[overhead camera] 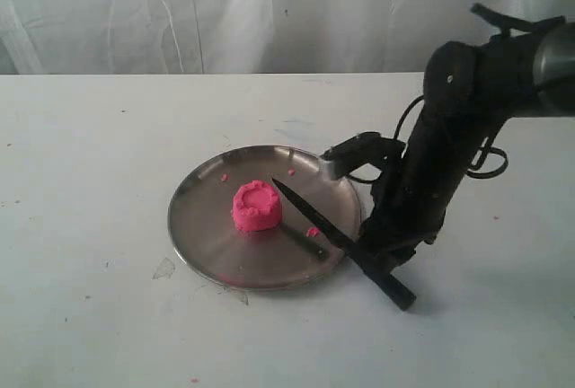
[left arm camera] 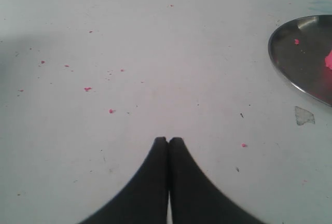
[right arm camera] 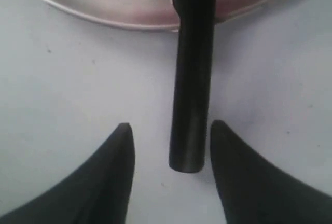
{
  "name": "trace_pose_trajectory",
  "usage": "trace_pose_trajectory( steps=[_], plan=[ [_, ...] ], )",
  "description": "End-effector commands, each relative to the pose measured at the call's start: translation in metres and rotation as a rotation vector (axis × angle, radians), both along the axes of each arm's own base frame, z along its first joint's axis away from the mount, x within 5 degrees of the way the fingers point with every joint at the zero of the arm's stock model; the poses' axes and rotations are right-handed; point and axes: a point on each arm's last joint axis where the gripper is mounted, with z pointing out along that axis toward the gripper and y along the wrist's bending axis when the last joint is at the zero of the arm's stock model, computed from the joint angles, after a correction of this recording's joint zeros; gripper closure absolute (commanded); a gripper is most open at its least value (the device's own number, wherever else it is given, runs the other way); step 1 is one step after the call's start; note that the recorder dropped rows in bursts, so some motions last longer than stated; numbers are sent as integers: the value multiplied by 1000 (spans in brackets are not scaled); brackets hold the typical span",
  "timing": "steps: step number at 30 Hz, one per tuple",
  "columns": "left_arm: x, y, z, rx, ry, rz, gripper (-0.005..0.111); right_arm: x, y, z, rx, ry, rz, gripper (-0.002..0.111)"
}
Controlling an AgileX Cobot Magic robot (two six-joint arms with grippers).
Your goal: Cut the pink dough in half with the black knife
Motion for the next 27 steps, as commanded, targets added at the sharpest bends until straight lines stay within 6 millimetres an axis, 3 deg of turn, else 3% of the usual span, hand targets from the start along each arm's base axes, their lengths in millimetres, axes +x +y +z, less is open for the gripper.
trace_pose_trajectory(
  steps=[1,5,10,13,16,17,20,27],
  plan=[
    [0,0,0,-6,-7,-5,107,-5,16,-2,-121,-108,39,64],
    [0,0,0,-6,-7,-5,107,-2,17,-1,-123,-135,-58,64],
    [0,0,0,-6,-7,-5,107,-2,7,17,-14,-92,-127,62],
    [0,0,0,-6,-7,-5,107,8,-13,29,144,-55,-175,61],
    [0,0,0,-6,-7,-5,107,19,-39,30,367,100,-205,61],
    [0,0,0,-6,-7,-5,107,20,-45,28,460,183,-192,61],
    [0,0,0,-6,-7,-5,107,37,-57,13,634,204,-254,61],
    [0,0,0,-6,-7,-5,107,41,-61,-19,625,244,-209,56]
  ],
)
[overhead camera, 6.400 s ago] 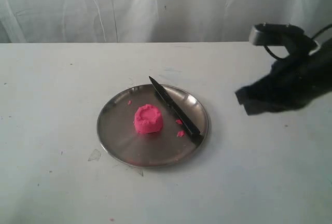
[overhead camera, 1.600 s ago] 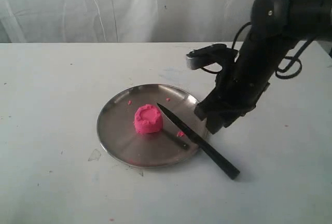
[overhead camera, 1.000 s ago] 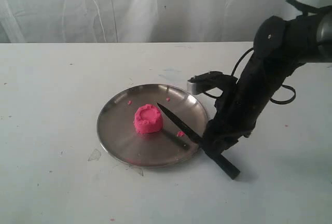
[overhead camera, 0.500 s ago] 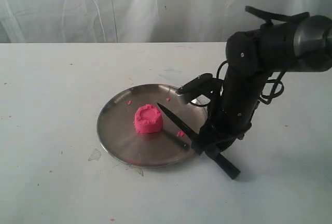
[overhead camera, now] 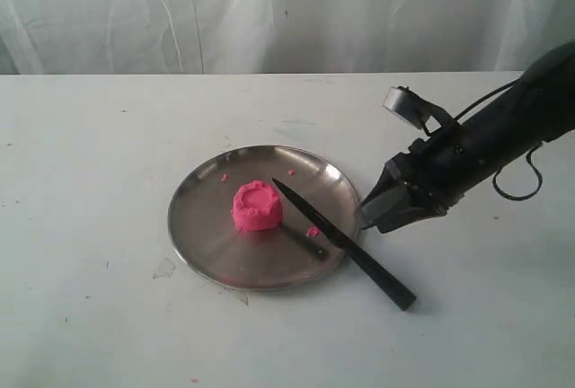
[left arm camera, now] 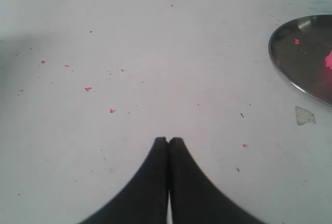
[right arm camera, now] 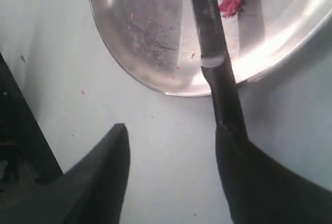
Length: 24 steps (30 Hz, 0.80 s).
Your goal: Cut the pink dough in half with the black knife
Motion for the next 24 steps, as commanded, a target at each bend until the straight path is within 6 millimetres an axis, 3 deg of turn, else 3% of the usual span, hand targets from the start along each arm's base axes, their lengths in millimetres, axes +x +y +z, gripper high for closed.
trace_pose_trajectory(
  steps=[1,10,24],
  plan=[
    [0,0,0,-6,-7,-5,107,2,1,-16,42,-1,46,54],
    [0,0,0,-6,-7,-5,107,5,2,-46,60,30,73,53],
    [0,0,0,-6,-7,-5,107,6,2,-61,48,0,99,53]
  ],
)
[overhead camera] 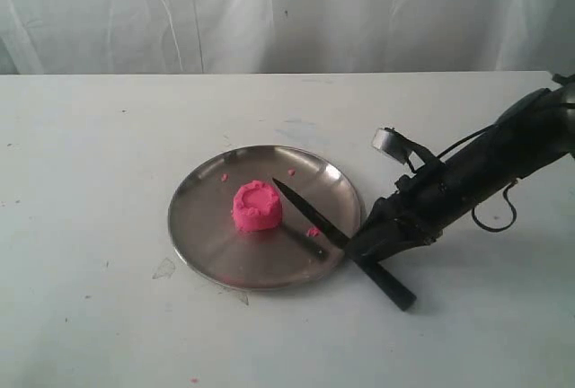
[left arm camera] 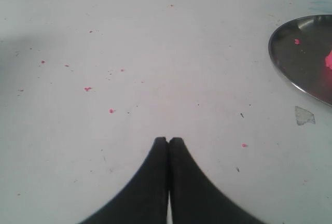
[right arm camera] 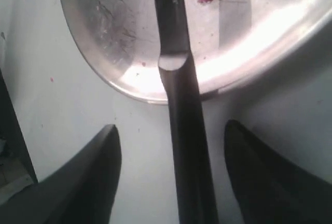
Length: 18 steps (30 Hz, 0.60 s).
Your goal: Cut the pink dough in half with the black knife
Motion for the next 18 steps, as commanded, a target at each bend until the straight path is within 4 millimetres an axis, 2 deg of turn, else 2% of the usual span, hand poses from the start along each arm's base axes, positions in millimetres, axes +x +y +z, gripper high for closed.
trace_pose_trajectory(
  steps=[1,4,8,11,16,18],
  plan=[
    [0,0,0,-6,-7,-5,107,-1,1,-8,8,0,17,53],
    [0,0,0,-6,-7,-5,107,-4,9,-17,10,15,52,53],
    [0,0,0,-6,-7,-5,107,-8,21,-23,-4,0,110,61],
    [0,0,0,-6,-7,-5,107,-9,23,-28,-69,-26,143,74],
    [0,0,0,-6,-7,-5,107,-8,15,-36,-213,-15,118,108],
    [0,0,0,-6,-7,-5,107,-9,15,-36,-221,-6,118,108]
  ],
)
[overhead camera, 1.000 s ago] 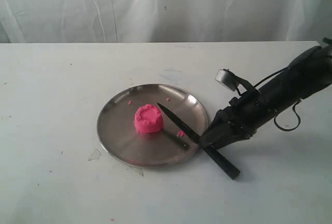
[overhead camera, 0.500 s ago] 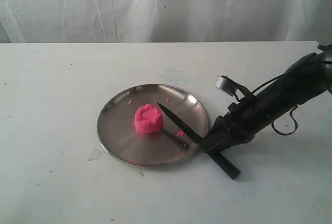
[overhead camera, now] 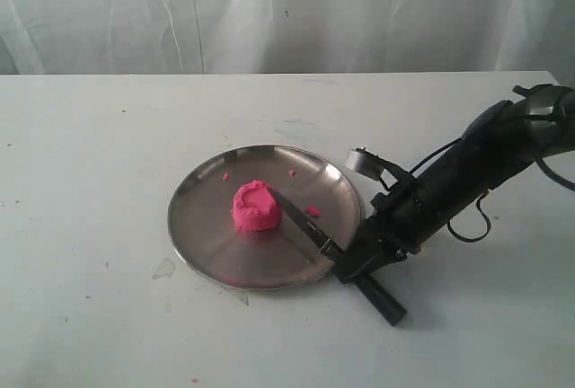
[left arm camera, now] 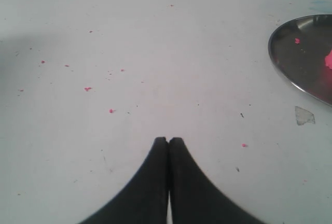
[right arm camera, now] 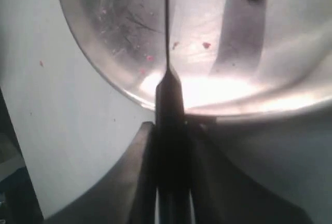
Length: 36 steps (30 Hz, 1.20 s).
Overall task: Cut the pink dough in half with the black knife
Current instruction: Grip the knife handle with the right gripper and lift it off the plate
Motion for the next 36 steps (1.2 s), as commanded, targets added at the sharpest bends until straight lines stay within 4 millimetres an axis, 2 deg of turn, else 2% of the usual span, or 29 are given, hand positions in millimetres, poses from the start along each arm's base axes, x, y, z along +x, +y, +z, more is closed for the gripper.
trace_pose_trajectory(
  steps=[1,5,8,11,17,18,19,21,26,28,29,30,33,35,36],
  plan=[
    [0,0,0,-6,-7,-5,107,-1,-11,-16,-147,-29,38,108],
    [0,0,0,-6,-7,-5,107,-3,-9,-5,-118,-23,45,108],
    [0,0,0,-6,-7,-5,107,-2,-8,16,-110,-60,35,108],
    [0,0,0,-6,-7,-5,107,-2,-9,44,-111,-118,-3,108],
    [0,0,0,-6,-7,-5,107,-13,-9,117,-80,-264,-94,108],
    [0,0,0,-6,-7,-5,107,-23,-10,142,-56,-322,-118,108],
    [0,0,0,-6,-7,-5,107,-29,-9,154,-40,-353,-128,108],
    [0,0,0,-6,-7,-5,107,-43,-7,174,-32,-400,-162,108],
    [0,0,0,-6,-7,-5,107,-100,-1,213,-26,-576,-178,108],
    [0,0,0,-6,-7,-5,107,-120,-2,221,-40,-699,-207,108],
    [0,0,0,-6,-7,-5,107,-127,-8,224,-63,-861,-294,108],
    [0,0,0,-6,-7,-5,107,-129,-15,223,-69,-931,-402,108],
    [1,0,4,-19,-52,7,107,-126,-25,194,-84,-870,-647,108],
    [3,2,14,-70,-175,41,107,-118,-21,183,-99,-809,-634,108],
    [4,5,28,-75,-325,63,107,-113,-19,182,-103,-802,-629,108]
  ],
)
